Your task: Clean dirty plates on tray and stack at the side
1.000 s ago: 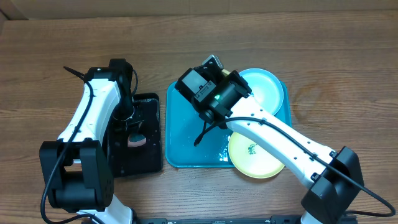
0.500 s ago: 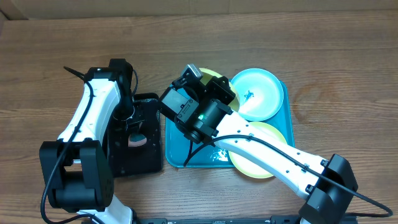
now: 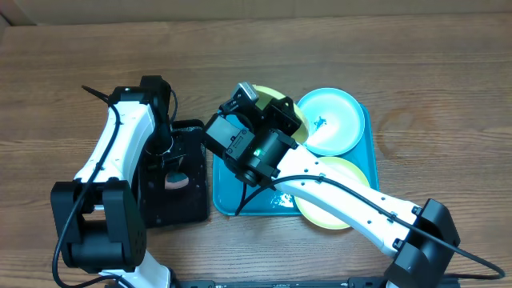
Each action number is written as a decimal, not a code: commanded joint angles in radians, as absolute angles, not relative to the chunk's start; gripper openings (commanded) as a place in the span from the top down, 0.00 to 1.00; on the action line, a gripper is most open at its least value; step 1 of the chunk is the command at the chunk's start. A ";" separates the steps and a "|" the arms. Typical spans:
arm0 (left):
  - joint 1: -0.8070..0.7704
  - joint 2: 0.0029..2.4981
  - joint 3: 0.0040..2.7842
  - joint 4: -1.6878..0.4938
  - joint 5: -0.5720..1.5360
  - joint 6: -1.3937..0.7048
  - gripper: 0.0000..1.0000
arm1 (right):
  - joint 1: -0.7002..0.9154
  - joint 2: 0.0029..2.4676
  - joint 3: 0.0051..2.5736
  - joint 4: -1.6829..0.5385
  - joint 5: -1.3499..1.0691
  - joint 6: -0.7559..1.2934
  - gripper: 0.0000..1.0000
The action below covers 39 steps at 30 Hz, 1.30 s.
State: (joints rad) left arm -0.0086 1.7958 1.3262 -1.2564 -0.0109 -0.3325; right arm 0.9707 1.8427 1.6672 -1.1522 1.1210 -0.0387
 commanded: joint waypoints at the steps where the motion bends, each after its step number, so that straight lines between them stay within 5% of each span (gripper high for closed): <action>1: -0.005 1.804 1.323 -1.259 0.001 -0.309 0.96 | 0.994 1.839 1.678 -1.139 1.098 0.022 0.96; 16: -0.005 1.804 1.323 -1.256 0.010 -0.303 0.96 | 0.969 1.840 1.677 -1.256 1.061 0.166 0.96; 22: -0.005 1.804 1.323 -1.256 0.020 -0.294 0.96 | 0.915 1.841 1.677 -1.228 0.796 0.253 0.96; 30: -0.006 1.804 1.323 -1.252 0.020 -0.291 0.96 | 0.665 1.840 1.677 -1.202 0.290 0.637 0.96; 39: -0.006 1.804 1.323 -1.248 0.020 -0.291 0.96 | 0.180 1.840 1.677 -1.115 -0.136 0.667 0.96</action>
